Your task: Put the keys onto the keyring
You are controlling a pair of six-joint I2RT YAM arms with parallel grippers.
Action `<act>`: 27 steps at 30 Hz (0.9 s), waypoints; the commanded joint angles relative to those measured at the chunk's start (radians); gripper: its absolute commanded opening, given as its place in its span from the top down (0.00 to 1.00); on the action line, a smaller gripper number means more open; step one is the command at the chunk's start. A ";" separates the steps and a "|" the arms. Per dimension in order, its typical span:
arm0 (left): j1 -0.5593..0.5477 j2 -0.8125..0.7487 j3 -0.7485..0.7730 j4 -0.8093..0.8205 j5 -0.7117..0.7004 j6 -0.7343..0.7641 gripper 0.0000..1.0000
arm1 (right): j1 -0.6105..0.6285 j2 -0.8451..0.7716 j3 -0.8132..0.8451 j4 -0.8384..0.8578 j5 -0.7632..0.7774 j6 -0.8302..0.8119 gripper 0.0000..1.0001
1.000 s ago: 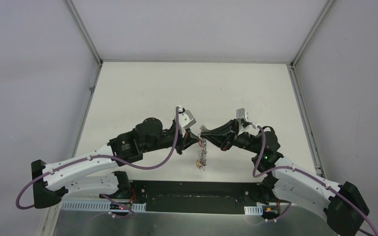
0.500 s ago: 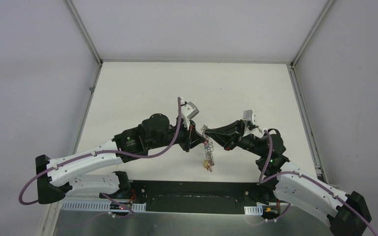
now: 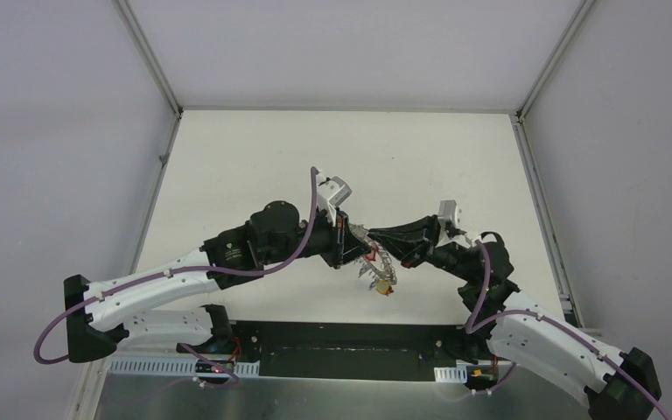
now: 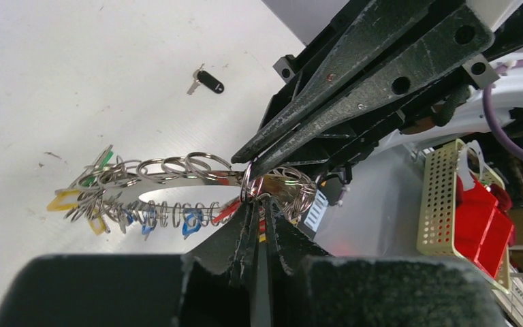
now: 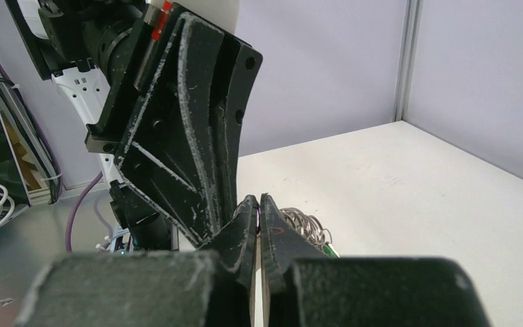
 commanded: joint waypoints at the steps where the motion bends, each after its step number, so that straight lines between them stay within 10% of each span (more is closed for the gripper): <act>1: -0.020 0.003 0.025 0.213 0.096 -0.054 0.84 | 0.011 -0.018 0.021 -0.010 0.014 -0.041 1.00; 13: -0.020 -0.148 -0.010 0.128 -0.004 0.137 0.40 | 0.013 -0.050 0.035 -0.052 0.001 -0.036 1.00; 27: -0.020 -0.217 -0.023 0.005 0.085 0.568 0.43 | 0.013 -0.030 0.049 -0.027 0.001 -0.036 1.00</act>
